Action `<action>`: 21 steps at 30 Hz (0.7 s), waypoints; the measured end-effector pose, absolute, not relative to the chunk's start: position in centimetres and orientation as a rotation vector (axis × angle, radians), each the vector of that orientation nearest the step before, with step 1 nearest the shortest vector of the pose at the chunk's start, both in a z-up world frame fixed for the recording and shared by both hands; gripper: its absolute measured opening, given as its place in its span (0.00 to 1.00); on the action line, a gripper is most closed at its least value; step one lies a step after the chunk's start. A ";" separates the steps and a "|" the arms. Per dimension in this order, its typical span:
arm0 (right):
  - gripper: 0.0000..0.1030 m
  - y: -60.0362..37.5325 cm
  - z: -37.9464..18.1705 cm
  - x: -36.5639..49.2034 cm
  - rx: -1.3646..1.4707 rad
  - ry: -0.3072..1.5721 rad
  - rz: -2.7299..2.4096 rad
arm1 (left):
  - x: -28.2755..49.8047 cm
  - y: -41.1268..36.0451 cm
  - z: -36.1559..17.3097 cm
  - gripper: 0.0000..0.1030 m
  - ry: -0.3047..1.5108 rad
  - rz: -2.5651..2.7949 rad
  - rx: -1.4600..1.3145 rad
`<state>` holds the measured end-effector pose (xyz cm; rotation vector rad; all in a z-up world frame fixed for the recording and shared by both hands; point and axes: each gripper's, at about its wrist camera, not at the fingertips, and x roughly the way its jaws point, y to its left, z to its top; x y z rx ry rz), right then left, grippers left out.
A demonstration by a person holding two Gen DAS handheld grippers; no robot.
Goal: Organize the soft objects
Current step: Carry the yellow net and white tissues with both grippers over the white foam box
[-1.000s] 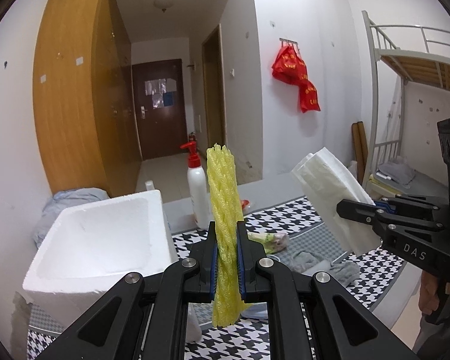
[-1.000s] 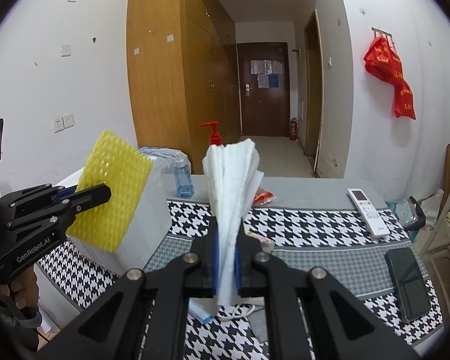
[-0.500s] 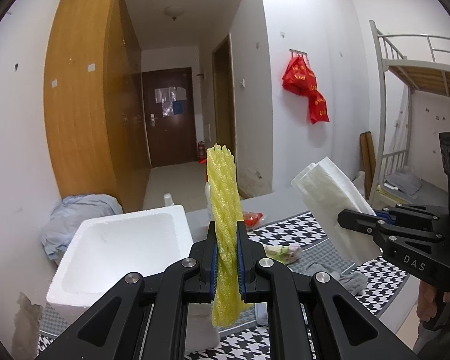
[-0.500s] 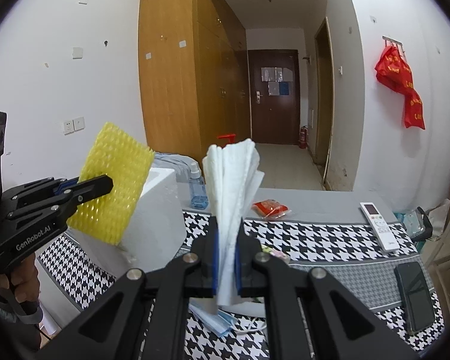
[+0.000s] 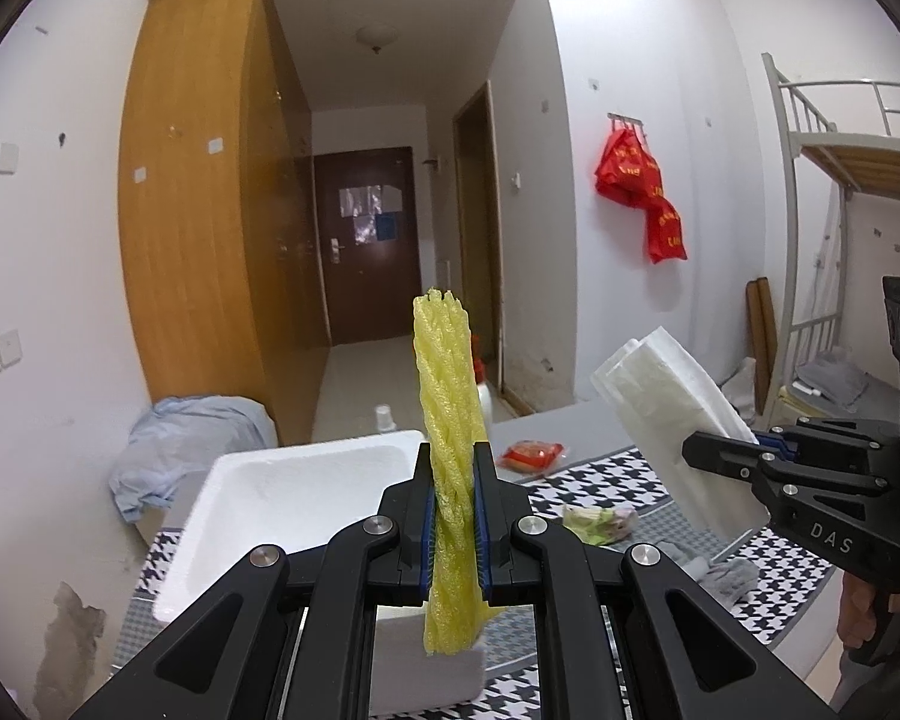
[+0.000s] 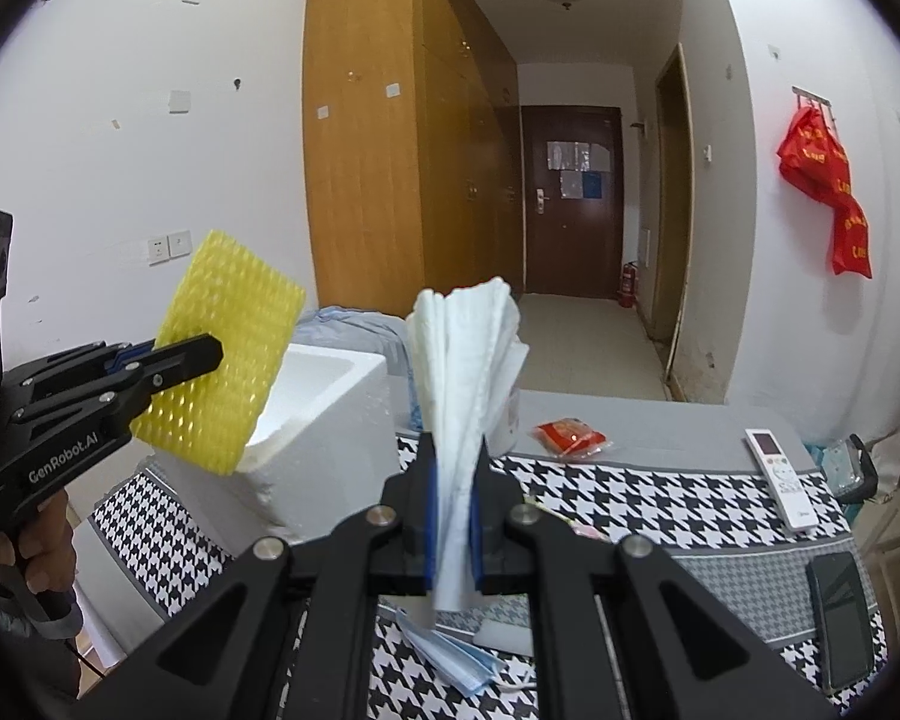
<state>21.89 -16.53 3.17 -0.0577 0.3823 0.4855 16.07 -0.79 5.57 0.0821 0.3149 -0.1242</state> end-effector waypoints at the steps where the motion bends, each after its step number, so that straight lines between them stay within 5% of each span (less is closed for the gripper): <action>1: 0.11 -16.3 3.2 21.9 -0.059 0.381 0.493 | 16.0 -0.6 5.7 0.11 0.313 -0.118 0.083; 21: 0.11 -12.2 4.1 21.9 -0.083 0.364 0.613 | 16.6 3.6 6.0 0.11 0.332 -0.009 0.050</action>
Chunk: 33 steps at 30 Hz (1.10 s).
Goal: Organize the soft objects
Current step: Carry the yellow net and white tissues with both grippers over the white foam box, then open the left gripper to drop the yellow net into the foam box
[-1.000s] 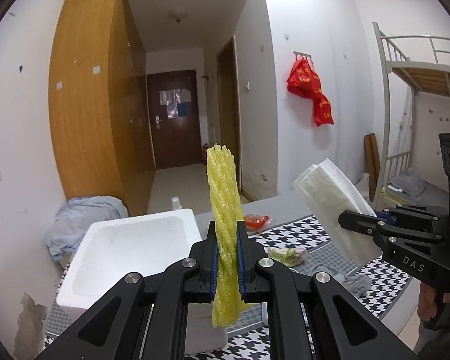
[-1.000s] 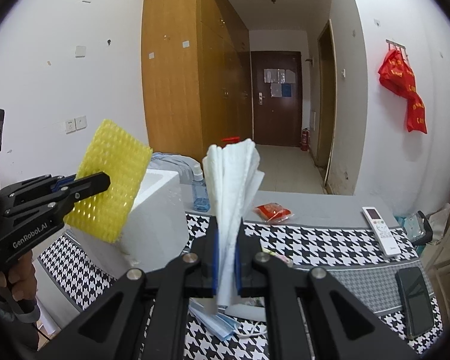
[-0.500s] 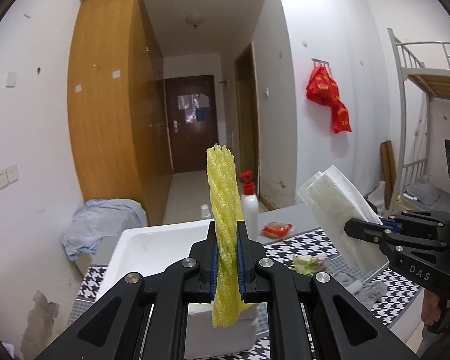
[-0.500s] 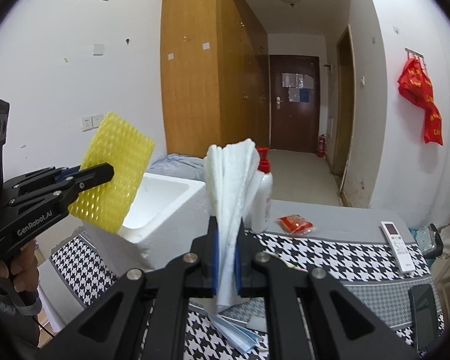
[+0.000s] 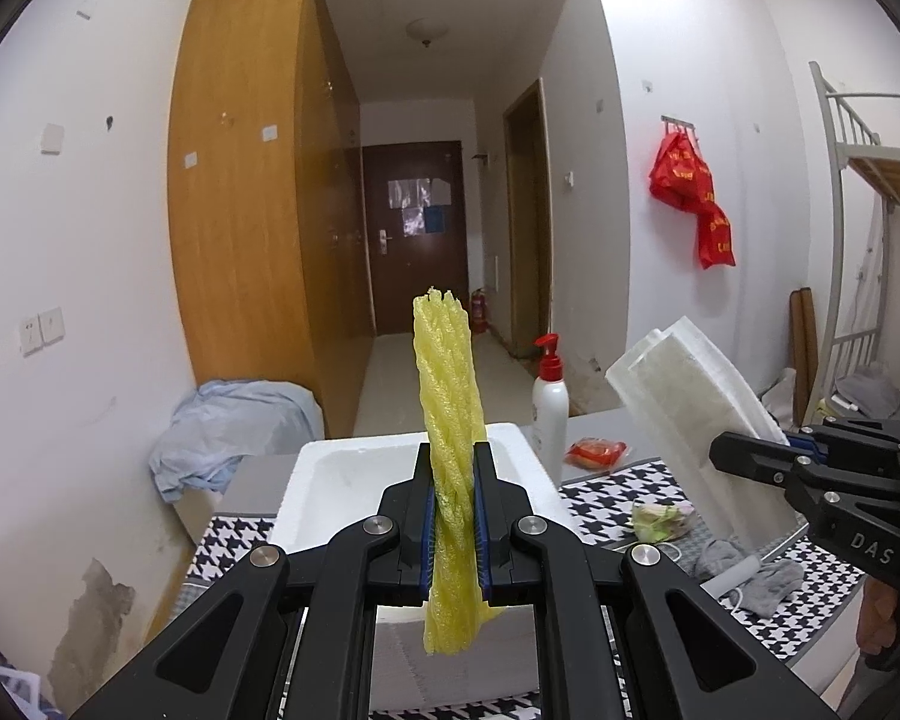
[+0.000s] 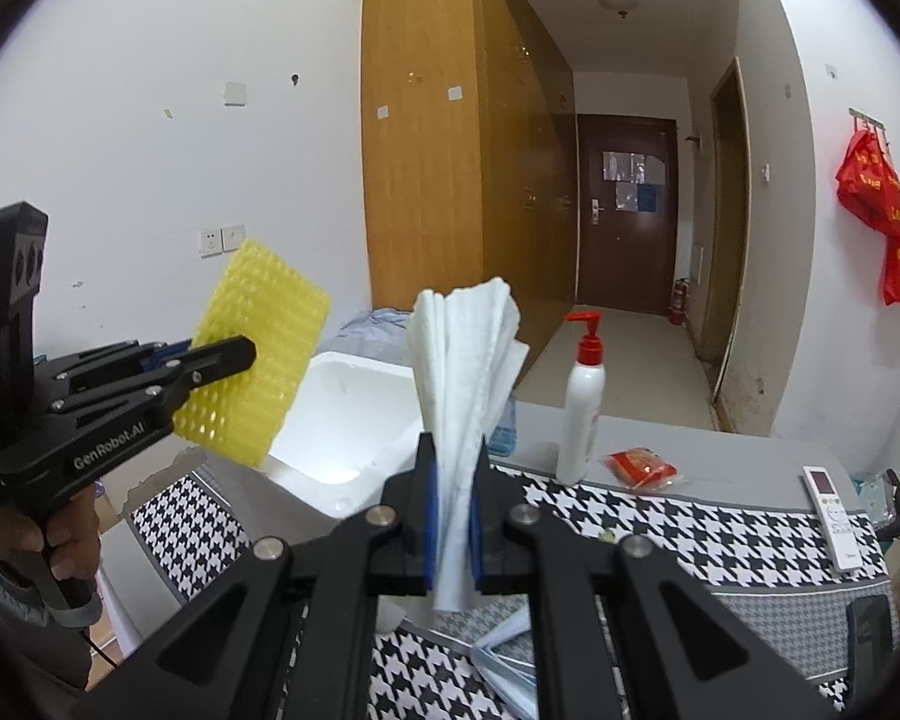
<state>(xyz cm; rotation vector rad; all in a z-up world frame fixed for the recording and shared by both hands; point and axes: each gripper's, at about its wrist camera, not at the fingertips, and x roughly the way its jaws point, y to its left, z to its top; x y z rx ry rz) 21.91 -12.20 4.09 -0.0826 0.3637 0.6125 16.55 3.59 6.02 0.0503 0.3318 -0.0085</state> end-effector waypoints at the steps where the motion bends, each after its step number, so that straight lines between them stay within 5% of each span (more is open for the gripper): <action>1: 0.11 -12.1 4.1 21.9 -0.086 0.363 0.614 | 16.7 3.7 6.1 0.11 0.333 -0.006 0.048; 28: 0.11 -11.1 4.0 22.8 -0.087 0.386 0.579 | 21.2 6.1 4.5 0.11 0.416 -0.007 0.011; 31: 0.11 -11.0 4.0 22.8 -0.088 0.389 0.577 | 21.6 6.4 4.4 0.16 0.428 -0.014 0.010; 33: 0.11 -10.8 4.0 22.8 -0.089 0.390 0.577 | 21.6 6.5 4.3 0.36 0.433 -0.017 0.006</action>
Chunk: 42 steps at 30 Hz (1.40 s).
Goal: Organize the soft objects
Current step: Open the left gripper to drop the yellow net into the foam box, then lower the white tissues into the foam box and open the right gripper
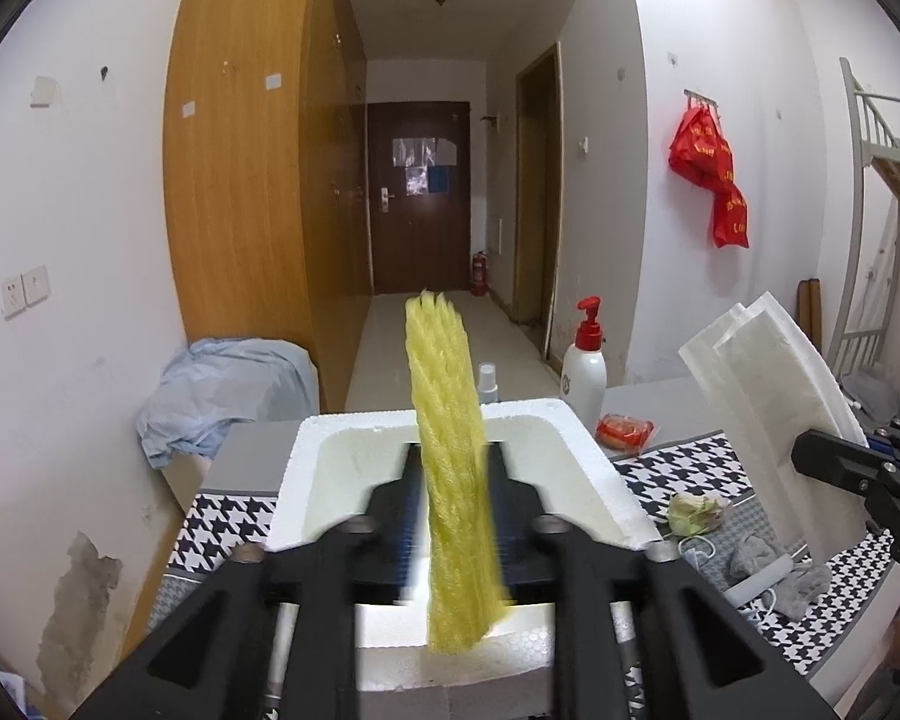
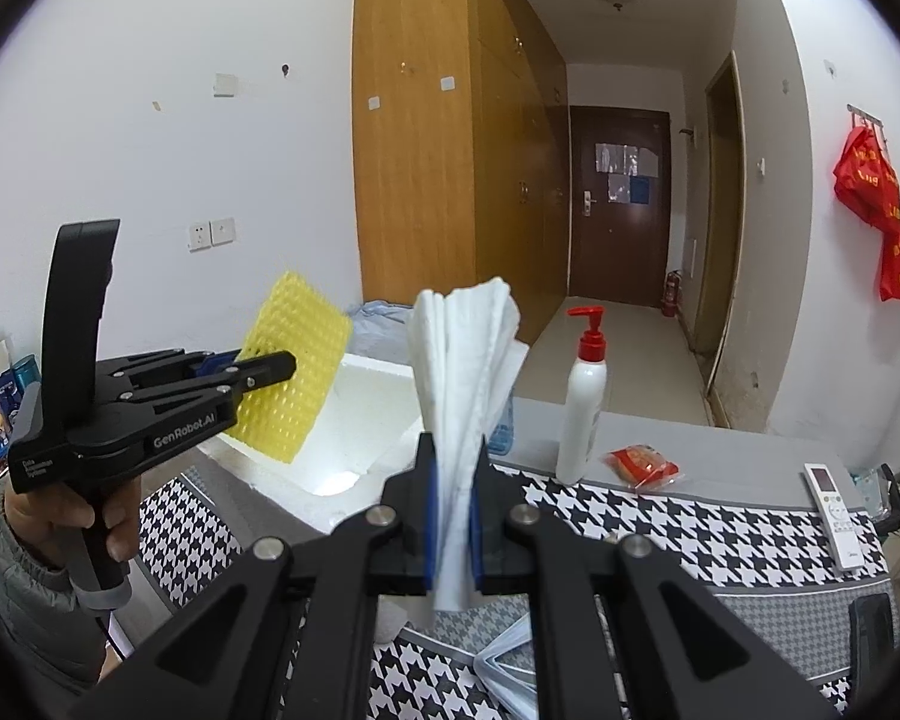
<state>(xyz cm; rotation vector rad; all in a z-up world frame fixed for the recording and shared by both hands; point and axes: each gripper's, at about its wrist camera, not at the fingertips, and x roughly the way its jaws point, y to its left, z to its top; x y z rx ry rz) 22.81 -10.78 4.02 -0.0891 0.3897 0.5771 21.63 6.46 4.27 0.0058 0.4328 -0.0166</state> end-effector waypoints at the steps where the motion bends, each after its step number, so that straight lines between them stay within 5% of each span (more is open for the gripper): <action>1: 0.11 -10.7 4.0 22.8 -0.090 0.390 0.577 | 21.6 6.7 4.3 0.53 0.430 -0.017 0.000; 2: 0.11 -10.6 4.1 22.8 -0.091 0.389 0.578 | 21.5 6.9 4.3 0.64 0.423 -0.016 -0.009; 7: 0.11 -10.2 4.3 22.8 -0.096 0.383 0.584 | 20.7 7.5 4.7 0.82 0.387 -0.007 -0.008; 17: 0.11 -8.8 4.8 22.7 -0.107 0.370 0.601 | 18.7 8.5 5.5 0.95 0.341 0.041 -0.007; 42: 0.11 -5.0 5.7 23.5 -0.147 0.371 0.632 | 14.4 12.1 4.8 0.97 0.318 0.144 -0.007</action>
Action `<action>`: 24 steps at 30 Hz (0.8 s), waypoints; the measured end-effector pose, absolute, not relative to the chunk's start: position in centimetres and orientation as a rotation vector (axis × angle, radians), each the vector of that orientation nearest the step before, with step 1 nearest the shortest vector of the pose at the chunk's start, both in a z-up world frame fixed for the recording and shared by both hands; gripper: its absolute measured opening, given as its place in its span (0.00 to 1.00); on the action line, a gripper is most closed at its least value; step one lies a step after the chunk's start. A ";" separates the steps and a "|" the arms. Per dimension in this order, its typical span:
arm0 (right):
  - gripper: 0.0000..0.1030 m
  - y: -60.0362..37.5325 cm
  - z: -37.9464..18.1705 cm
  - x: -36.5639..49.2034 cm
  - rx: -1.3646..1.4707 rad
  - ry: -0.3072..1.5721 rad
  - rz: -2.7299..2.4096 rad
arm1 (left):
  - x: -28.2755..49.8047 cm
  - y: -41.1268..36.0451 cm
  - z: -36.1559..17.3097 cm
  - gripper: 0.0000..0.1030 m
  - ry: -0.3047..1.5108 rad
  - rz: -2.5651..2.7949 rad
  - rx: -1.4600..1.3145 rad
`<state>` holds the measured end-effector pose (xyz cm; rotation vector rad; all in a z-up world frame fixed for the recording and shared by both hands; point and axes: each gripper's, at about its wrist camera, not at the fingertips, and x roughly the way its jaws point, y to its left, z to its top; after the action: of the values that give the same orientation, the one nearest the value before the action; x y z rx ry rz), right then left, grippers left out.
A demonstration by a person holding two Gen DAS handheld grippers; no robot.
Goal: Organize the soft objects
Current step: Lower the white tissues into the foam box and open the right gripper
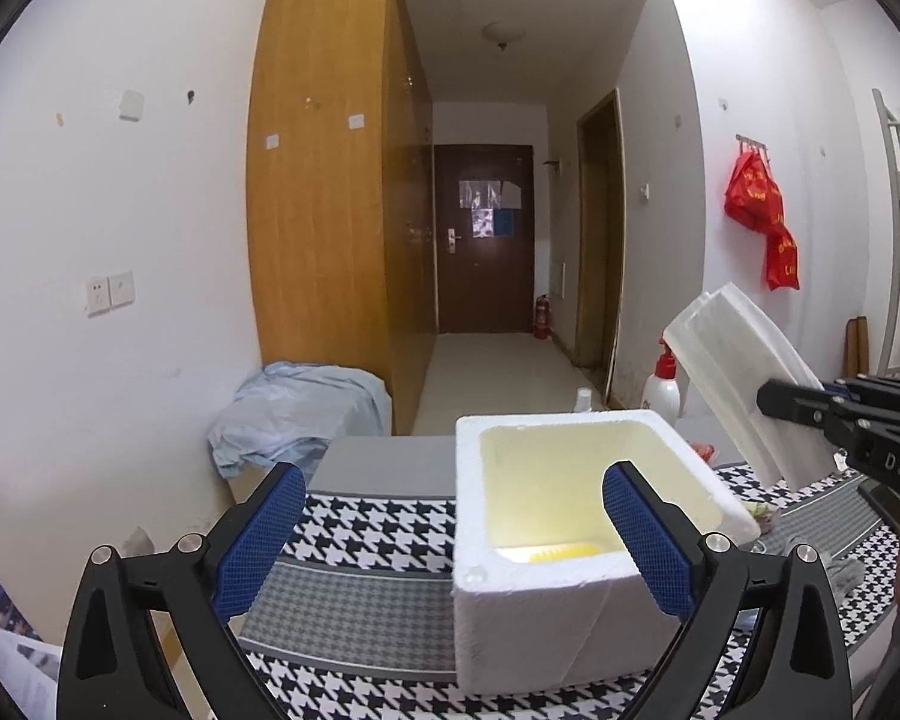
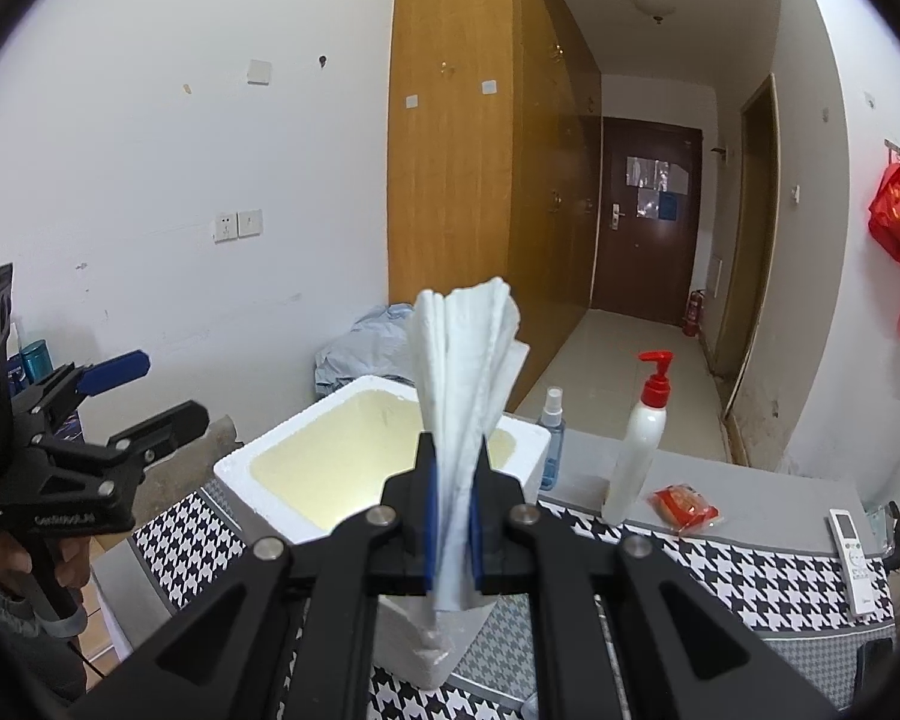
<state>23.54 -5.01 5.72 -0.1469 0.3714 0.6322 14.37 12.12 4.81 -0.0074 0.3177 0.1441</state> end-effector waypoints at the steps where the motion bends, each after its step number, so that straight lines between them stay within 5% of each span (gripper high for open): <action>1: 0.11 -4.9 5.7 23.5 -0.149 0.371 0.634 | 14.2 12.4 4.8 0.97 0.316 0.150 -0.013; 24: 0.11 -1.4 5.1 25.6 -0.170 0.424 0.677 | 12.5 14.7 3.9 0.97 0.315 0.207 -0.028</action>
<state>25.57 -1.37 5.14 -0.1697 0.4243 0.6772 12.48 14.70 3.90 -0.0281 0.3152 0.2074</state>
